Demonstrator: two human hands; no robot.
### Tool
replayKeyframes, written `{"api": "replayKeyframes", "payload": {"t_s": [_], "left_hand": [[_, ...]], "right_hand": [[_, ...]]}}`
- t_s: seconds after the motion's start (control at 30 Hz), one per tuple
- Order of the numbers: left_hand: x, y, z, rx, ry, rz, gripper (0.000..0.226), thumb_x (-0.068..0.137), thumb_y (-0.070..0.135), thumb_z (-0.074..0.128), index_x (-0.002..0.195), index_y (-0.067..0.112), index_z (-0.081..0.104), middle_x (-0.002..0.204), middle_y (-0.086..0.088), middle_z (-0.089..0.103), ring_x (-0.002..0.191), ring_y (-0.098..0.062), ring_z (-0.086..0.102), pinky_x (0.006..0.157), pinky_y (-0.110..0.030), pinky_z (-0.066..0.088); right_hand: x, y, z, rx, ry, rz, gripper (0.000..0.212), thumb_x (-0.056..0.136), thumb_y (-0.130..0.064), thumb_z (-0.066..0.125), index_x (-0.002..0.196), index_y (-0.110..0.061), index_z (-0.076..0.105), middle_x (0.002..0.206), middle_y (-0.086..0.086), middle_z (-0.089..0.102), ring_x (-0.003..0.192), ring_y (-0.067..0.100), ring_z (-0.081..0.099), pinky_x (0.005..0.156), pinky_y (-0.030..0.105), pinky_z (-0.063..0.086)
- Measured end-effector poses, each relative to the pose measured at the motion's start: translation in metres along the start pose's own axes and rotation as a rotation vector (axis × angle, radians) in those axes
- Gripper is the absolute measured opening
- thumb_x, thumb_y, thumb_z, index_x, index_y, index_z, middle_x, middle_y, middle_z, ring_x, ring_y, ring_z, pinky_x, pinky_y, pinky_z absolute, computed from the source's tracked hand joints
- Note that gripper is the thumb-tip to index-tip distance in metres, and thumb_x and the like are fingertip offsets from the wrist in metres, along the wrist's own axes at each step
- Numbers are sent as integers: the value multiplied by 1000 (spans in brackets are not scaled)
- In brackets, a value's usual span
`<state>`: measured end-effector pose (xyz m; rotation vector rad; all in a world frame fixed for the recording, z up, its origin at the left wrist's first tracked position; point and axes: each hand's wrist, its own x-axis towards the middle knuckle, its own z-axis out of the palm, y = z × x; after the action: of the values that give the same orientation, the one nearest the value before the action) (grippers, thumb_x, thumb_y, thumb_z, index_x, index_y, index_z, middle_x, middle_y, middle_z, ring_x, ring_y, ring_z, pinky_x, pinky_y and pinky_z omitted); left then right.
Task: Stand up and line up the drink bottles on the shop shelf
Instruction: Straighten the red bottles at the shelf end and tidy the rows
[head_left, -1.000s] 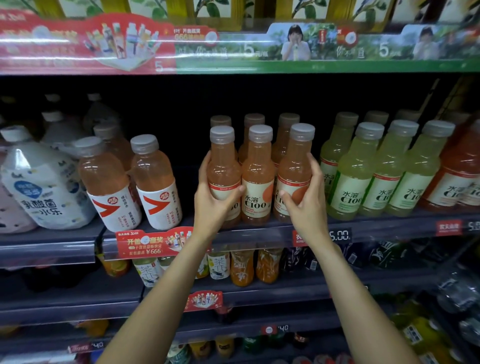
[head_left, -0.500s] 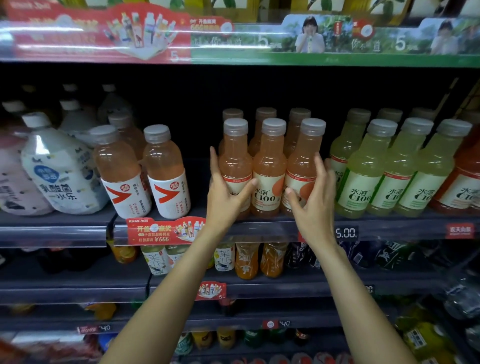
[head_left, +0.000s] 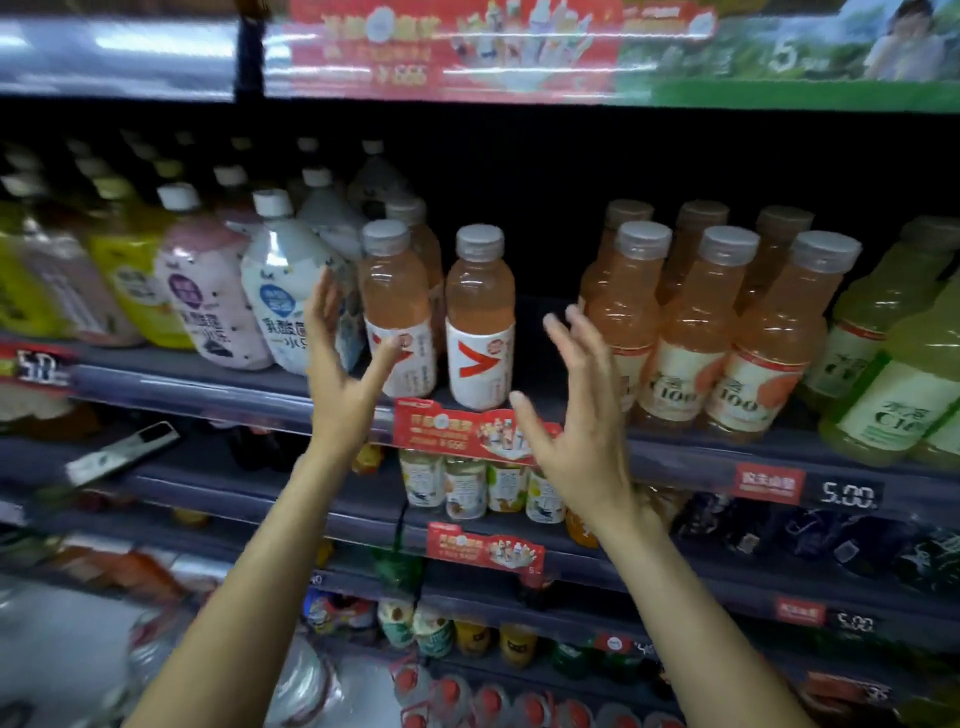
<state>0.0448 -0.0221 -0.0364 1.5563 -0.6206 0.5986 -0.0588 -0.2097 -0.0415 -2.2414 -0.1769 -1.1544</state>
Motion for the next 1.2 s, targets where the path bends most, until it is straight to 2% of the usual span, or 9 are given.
{"api": "replayKeyframes", "payload": {"t_s": [0.13,0.2,0.27,0.43,0.6,0.87,1.03,1.1,1.2], "left_hand": [[25,-38,-7,-23,-190,-145,100,78,43,72,151,24,7,158,6,15,144,-7,20,117,-36,24],[35,-41,-2,-57,-223,-191,101,71,52,74,146,39,7,156,9,18,142,-4,24,115,-29,28],[45,-47,0,-114,-256,-198,106,67,55,76,148,36,12,153,5,28,138,-5,33,111,-26,34],[52,-56,1,-157,-305,-201,103,67,41,78,150,24,19,146,-1,44,131,-11,46,108,-36,39],[51,-54,3,-180,-302,-194,97,70,41,76,149,22,23,146,-3,44,131,-11,45,108,-32,39],[46,-51,17,-199,-301,-202,92,78,20,78,150,16,21,145,-2,44,129,-2,45,101,-13,38],[44,-48,26,-214,-326,-215,92,78,21,77,150,18,20,148,-4,41,131,-8,44,106,-23,39],[43,-48,28,-224,-336,-214,91,79,21,77,150,19,20,148,-5,40,132,-10,44,107,-29,39],[42,-47,29,-247,-324,-219,90,79,16,77,150,16,21,145,-5,44,128,-8,48,103,-25,43]], "right_hand": [[15,-7,42,93,-6,181,90,85,-24,69,148,-38,6,156,7,10,144,5,3,113,11,10],[21,-7,55,128,1,229,93,84,-19,71,146,-40,5,157,8,8,143,3,3,106,1,9],[24,-10,66,152,17,280,92,83,-17,72,143,-40,7,157,4,9,142,3,8,100,-5,11],[24,-17,78,191,25,329,91,80,-8,73,142,-27,11,136,-21,15,114,-38,10,85,-12,19],[23,-15,87,191,55,392,91,82,-9,71,146,-29,10,130,-35,13,114,-37,13,87,-10,20],[22,-10,83,182,82,418,92,84,-9,69,146,-37,7,138,-31,17,120,-30,17,91,-7,24],[23,-3,77,150,105,432,92,85,-11,68,150,-31,6,138,-36,12,121,-30,16,93,-6,24],[23,-4,78,155,92,441,92,86,-13,68,149,-34,5,142,-31,17,127,-20,22,94,-4,27],[23,-9,82,171,89,448,91,86,-14,68,148,-37,5,142,-22,23,127,-11,28,92,-2,32]]}}
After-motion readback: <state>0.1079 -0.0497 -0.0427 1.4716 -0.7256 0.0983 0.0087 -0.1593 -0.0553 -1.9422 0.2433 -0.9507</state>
